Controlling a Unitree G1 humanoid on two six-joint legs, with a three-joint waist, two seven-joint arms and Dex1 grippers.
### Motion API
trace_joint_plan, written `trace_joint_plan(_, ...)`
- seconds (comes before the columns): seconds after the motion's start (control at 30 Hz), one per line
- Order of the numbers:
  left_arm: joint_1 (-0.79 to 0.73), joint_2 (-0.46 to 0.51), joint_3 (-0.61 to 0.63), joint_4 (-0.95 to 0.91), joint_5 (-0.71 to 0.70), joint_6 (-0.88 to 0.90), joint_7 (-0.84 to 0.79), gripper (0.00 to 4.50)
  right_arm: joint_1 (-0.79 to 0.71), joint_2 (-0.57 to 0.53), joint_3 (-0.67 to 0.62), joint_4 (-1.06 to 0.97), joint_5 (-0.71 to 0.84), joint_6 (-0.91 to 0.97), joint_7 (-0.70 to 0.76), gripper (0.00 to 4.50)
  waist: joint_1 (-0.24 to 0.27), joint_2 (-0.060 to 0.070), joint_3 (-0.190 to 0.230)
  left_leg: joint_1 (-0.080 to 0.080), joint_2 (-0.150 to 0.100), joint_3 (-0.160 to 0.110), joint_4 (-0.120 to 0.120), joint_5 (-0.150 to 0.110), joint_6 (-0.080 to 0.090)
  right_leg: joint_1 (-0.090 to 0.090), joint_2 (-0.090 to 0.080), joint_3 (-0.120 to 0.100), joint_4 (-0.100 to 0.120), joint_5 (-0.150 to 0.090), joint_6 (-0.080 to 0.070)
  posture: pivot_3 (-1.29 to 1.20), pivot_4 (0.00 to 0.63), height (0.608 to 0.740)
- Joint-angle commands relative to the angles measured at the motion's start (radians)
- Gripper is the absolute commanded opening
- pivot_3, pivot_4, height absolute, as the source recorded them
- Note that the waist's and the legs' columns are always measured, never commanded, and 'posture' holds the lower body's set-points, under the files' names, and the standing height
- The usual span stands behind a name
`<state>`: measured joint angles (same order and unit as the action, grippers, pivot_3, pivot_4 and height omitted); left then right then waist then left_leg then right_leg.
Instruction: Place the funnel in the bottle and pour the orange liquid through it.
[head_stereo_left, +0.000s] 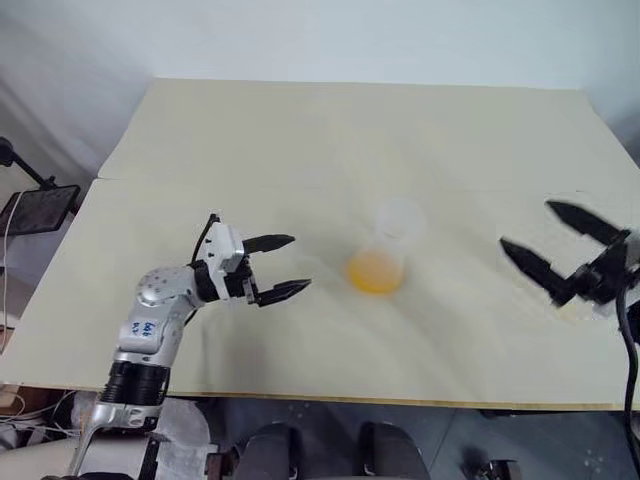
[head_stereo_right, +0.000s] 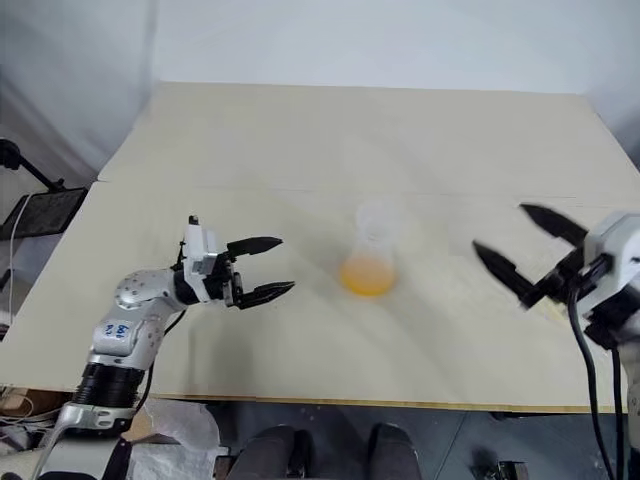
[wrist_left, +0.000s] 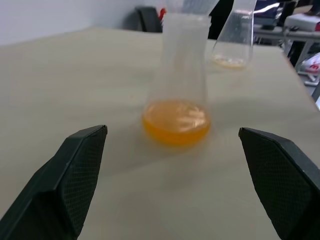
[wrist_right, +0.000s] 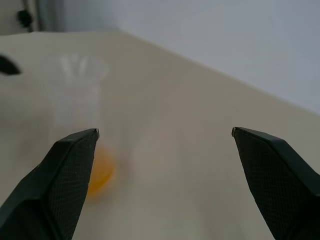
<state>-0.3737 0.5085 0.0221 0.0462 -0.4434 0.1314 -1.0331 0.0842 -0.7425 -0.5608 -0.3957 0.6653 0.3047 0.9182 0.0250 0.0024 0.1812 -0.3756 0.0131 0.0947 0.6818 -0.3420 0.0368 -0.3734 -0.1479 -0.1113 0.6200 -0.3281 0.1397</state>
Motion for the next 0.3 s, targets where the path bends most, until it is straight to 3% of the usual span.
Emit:
trace_joint_plan(0.03,0.049,0.05,0.035,-0.097,-0.008,0.018,0.003,4.5,0.1,-0.022,0.006,-0.033,-0.028,-0.083,0.136,4.46,0.001,0.0,0.0,0.0,0.0,0.0,0.0,0.0,0.0,0.0,0.0,0.0,0.0,0.0,0.0,0.0,0.15,0.74)
trace_joint_plan(0.13,0.094,0.094,0.049,-0.138,-0.01,0.029,-0.007,4.5,0.187,-0.031,0.011,0.009,-0.082,-0.16,0.226,4.46,-0.001,0.0,0.0,0.0,0.0,0.0,0.0,0.0,0.0,0.0,0.0,0.0,-0.001,0.0,0.0,0.0,0.15,0.74)
trace_joint_plan(0.3,0.103,0.105,0.066,-0.153,-0.01,0.031,0.016,4.5,0.205,-0.031,-0.001,0.063,-0.098,-0.214,0.259,4.46,-0.002,0.0,0.0,0.002,0.001,0.001,0.0,0.0,0.0,0.002,0.0,0.001,-0.002,0.0,0.0,0.0,0.15,0.74)
